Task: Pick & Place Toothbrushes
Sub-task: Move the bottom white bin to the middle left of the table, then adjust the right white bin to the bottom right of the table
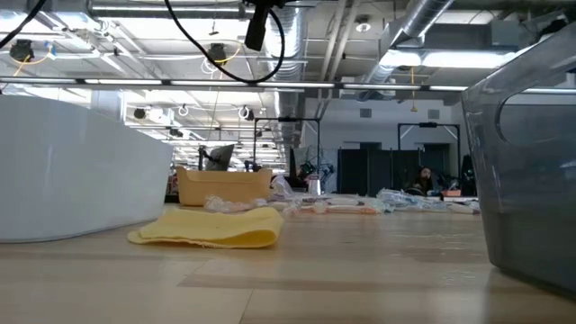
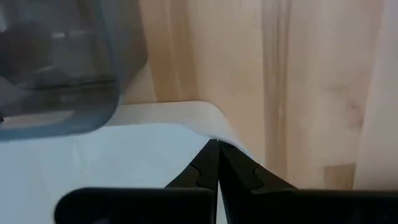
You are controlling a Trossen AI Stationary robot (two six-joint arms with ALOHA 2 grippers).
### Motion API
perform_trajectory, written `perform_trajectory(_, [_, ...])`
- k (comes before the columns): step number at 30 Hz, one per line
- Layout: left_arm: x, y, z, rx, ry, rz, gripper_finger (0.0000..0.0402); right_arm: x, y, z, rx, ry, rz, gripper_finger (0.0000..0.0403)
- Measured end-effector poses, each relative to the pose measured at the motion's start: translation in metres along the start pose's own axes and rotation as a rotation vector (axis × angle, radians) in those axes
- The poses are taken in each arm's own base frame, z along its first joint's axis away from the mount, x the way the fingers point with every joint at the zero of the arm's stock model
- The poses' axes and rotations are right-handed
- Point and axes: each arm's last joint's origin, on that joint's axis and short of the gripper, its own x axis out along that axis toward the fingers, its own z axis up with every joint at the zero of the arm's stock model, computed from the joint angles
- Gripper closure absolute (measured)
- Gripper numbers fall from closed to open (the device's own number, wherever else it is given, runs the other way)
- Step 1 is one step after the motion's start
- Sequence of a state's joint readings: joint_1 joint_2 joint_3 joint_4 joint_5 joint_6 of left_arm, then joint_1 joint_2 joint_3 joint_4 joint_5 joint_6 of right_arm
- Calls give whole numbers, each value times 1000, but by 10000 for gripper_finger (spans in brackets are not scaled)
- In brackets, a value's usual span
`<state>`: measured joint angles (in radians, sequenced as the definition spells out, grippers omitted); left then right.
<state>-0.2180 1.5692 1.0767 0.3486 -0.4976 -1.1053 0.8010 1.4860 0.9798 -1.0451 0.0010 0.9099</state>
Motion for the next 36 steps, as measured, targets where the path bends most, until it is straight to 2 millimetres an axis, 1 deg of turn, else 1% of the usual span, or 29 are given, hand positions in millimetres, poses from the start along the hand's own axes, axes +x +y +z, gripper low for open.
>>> perform_trajectory(4, [0,0,0,0,0,-1,394,1,-6,7,-14,-7,-9,403])
perform_trajectory(7, [0,0,0,-1,-1,-2,394,6,-13,9,-11,0,-35,403])
perform_trajectory(14, [0,0,0,-3,-2,-4,394,35,-37,0,31,95,-104,403])
perform_trajectory(17, [0,0,0,-3,-2,-4,394,39,-44,-4,44,109,-117,403])
perform_trajectory(21, [0,0,0,-3,-2,-4,394,35,-51,-5,47,89,-96,403])
perform_trajectory(29, [2,1,3,-3,-14,3,394,22,-69,5,45,-4,-102,403])
perform_trajectory(34, [2,1,3,-4,-18,4,394,17,-80,8,80,-9,-99,403])
perform_trajectory(36, [1,1,2,-4,-16,2,394,10,-84,6,93,2,-107,403])
